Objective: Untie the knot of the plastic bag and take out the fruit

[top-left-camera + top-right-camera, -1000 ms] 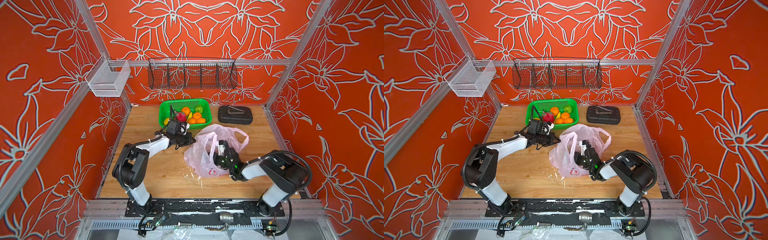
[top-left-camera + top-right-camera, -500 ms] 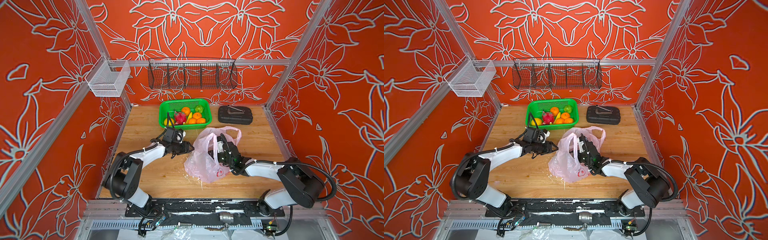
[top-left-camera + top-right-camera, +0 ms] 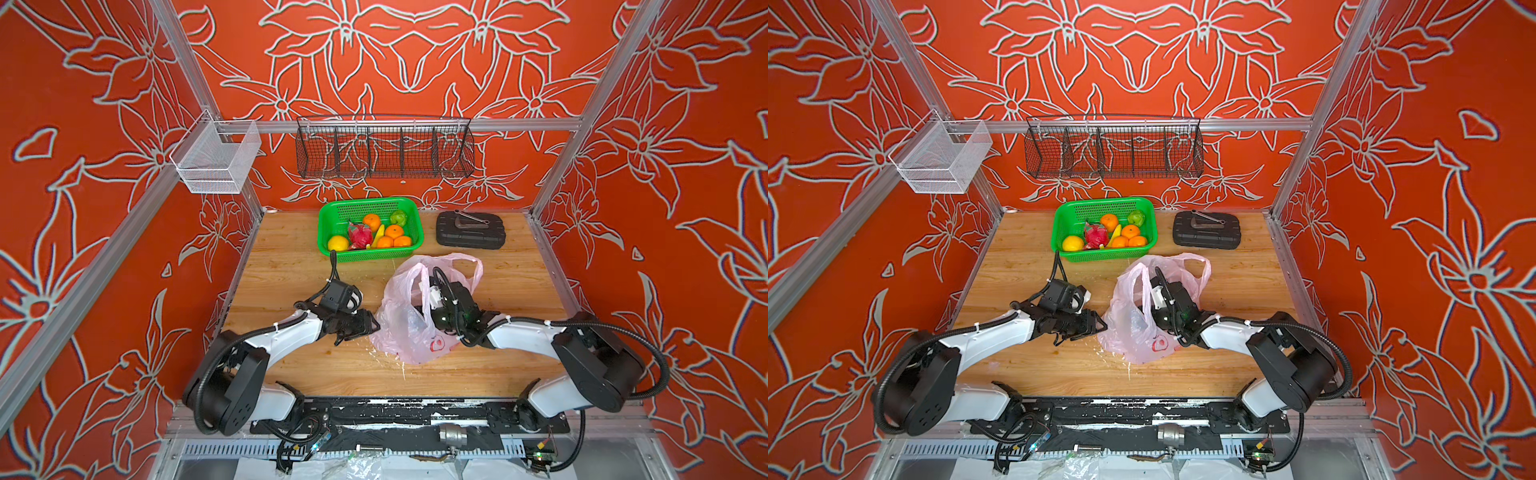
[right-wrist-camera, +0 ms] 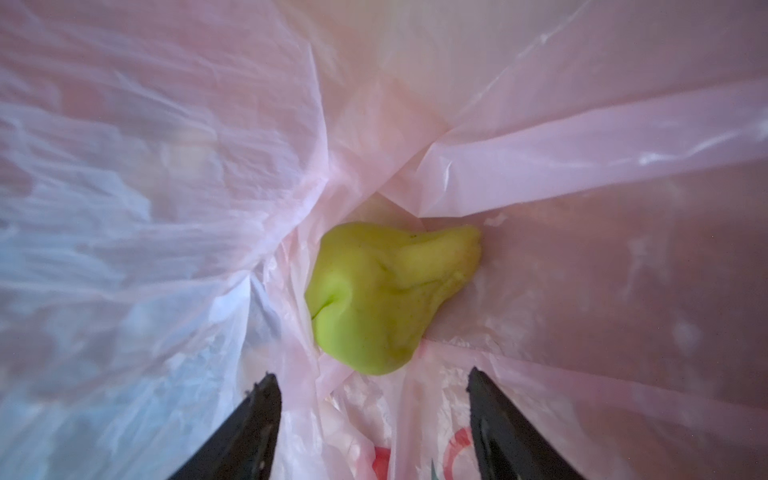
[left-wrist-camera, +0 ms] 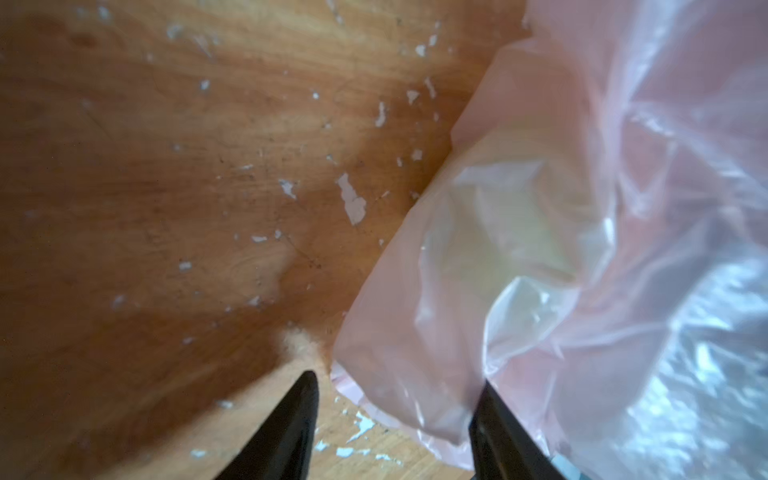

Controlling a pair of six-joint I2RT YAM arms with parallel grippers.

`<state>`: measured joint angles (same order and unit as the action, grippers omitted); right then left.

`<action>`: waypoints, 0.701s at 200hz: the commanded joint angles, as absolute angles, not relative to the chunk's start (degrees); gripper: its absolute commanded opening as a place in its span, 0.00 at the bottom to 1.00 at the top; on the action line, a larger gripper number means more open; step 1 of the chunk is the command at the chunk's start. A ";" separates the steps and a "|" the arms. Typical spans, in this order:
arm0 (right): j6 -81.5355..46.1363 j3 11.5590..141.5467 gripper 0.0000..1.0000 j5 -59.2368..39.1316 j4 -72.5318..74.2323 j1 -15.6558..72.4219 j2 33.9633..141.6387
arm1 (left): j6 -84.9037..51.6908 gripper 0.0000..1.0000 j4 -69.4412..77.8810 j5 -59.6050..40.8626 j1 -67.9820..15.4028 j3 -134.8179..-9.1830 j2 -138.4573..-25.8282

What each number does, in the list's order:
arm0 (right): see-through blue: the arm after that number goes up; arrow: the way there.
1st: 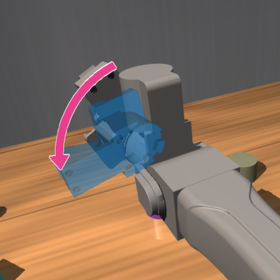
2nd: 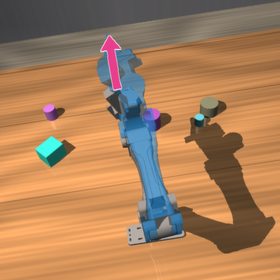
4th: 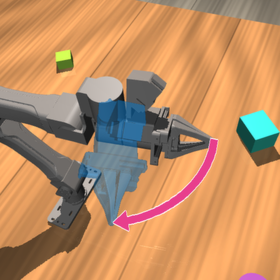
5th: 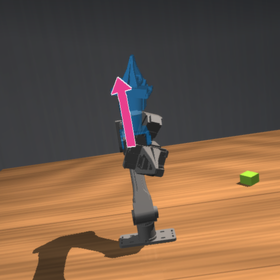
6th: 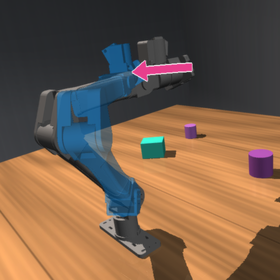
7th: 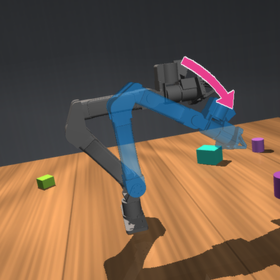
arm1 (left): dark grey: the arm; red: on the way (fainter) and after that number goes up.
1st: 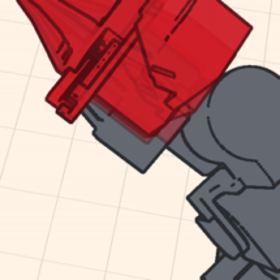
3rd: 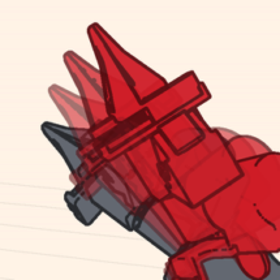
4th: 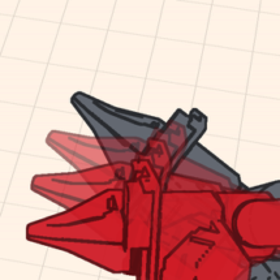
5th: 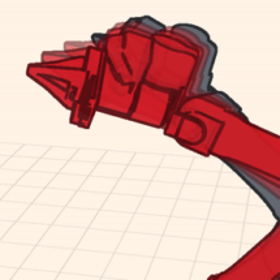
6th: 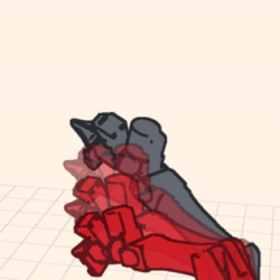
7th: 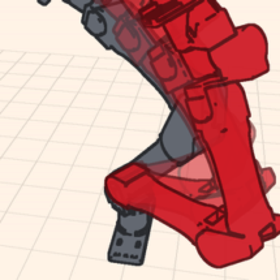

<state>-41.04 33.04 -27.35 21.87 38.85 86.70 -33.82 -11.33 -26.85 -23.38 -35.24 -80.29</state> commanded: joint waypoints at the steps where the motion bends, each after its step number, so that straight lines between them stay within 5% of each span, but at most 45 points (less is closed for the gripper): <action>1: -44.23 34.63 0.76 -29.82 24.51 38.85 89.54 | -34.15 0.39 -6.79 -27.63 -23.80 -36.43 -84.25; 47: -46.05 38.01 0.84 -29.60 26.19 38.85 94.92 | -29.26 0.00 -6.67 -29.07 -25.21 -39.43 -89.39; 84: -49.79 38.74 0.81 -31.29 32.37 39.09 100.02 | -24.67 0.00 -7.56 -32.02 -25.99 -42.12 -91.66; 140: -49.80 35.54 0.46 -25.65 31.72 38.87 96.50 | -24.79 0.00 -10.14 -27.82 -26.03 -44.45 -93.01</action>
